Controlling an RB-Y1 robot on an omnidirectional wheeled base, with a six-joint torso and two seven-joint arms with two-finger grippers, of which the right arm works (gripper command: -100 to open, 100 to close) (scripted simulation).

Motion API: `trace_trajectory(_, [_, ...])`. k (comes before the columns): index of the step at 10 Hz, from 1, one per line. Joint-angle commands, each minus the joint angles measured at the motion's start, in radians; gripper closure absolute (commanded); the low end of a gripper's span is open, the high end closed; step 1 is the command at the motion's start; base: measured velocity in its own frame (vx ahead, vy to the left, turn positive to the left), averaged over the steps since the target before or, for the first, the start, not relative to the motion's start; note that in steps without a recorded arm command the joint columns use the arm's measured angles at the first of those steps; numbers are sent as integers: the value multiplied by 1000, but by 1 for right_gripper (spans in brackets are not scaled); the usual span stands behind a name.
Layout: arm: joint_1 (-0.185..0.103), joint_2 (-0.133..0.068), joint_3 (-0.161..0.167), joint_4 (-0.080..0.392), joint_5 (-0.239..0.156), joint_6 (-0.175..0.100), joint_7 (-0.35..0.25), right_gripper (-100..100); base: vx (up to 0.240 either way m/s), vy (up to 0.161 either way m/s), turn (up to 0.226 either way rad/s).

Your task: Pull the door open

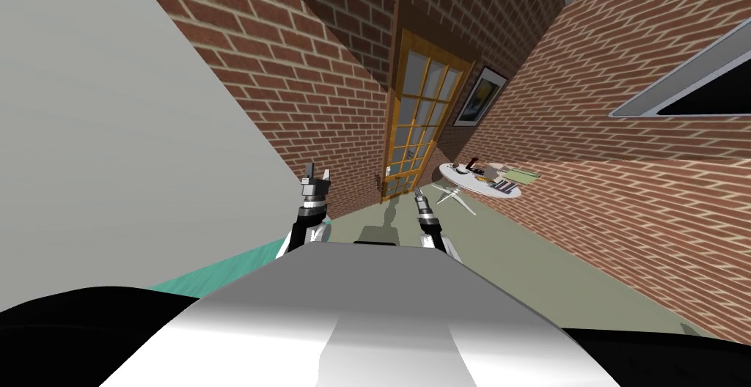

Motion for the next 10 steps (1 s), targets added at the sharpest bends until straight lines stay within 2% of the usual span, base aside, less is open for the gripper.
trace_trajectory(1, [-9, -2, -5, 41, 9, -16, 37, -100, 105, -33, 74])
trace_trajectory(10, [-77, -29, -45, 288, 49, -108, 220, -100, 95, -20, 86])
